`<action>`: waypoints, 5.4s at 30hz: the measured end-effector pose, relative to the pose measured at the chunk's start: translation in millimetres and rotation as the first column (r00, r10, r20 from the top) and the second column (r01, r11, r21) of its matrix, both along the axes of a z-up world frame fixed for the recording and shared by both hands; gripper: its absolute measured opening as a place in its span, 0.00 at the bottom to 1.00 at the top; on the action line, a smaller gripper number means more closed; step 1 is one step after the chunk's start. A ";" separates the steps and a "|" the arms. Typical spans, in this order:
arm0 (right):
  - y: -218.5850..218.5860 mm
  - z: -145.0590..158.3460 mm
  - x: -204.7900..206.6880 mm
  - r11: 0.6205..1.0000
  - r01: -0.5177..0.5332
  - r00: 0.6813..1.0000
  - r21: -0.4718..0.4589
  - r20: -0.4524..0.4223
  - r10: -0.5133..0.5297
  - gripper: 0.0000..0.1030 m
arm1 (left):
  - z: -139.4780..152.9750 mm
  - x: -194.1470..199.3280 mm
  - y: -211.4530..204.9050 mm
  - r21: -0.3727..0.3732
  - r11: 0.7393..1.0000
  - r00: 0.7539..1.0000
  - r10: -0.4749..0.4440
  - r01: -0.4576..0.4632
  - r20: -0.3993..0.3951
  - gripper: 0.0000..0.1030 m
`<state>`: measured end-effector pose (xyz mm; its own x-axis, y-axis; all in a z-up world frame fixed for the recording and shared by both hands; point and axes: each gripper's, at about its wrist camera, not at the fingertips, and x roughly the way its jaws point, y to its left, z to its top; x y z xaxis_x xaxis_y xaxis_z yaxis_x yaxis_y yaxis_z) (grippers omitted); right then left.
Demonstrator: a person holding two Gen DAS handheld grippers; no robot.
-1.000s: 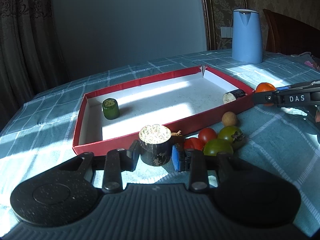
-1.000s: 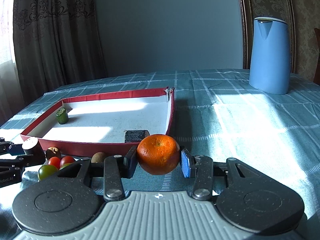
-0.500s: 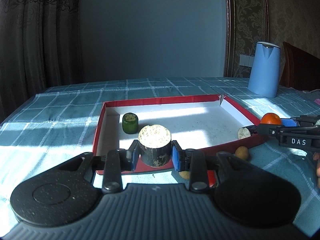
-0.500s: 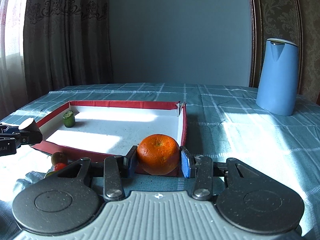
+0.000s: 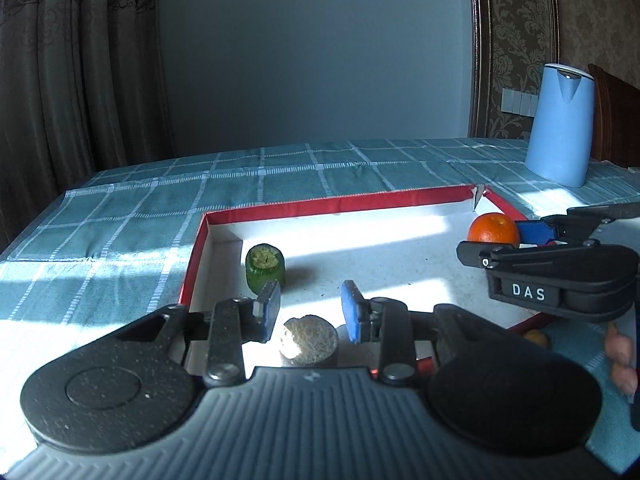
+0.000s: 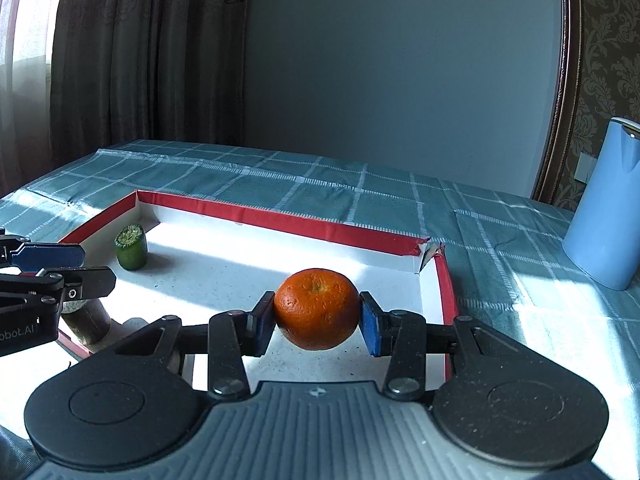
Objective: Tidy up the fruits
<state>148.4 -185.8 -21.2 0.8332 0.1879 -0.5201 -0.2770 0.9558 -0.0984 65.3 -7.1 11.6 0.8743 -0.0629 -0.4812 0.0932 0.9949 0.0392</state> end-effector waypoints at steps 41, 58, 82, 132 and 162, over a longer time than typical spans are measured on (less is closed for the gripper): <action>-34.6 -3.8 0.5 0.983 0.119 0.993 0.142 -0.008 -0.119 0.80 | -1.2 -15.5 -0.4 0.067 0.996 0.994 0.055 -0.061 0.090 0.93; -57.6 -3.1 -47.4 0.970 0.117 0.993 0.214 0.000 -0.120 0.80 | -1.1 -77.8 14.4 -0.028 0.999 0.992 -0.031 0.035 0.121 0.93; -61.9 -6.5 -60.7 0.970 0.122 0.993 0.211 -0.018 -0.121 0.80 | -23.6 -86.9 -50.9 0.147 0.966 0.977 -0.210 0.211 -0.019 0.95; -59.6 -9.8 -58.1 0.974 0.126 0.992 0.187 -0.036 -0.122 0.80 | -31.9 -94.7 -80.7 0.237 0.909 0.937 -0.348 0.343 -0.024 0.29; -24.0 -17.1 -113.9 0.975 -0.191 0.977 0.115 -0.077 0.201 0.65 | -26.2 -87.1 -19.9 0.155 0.979 0.991 -0.129 0.133 -0.033 0.31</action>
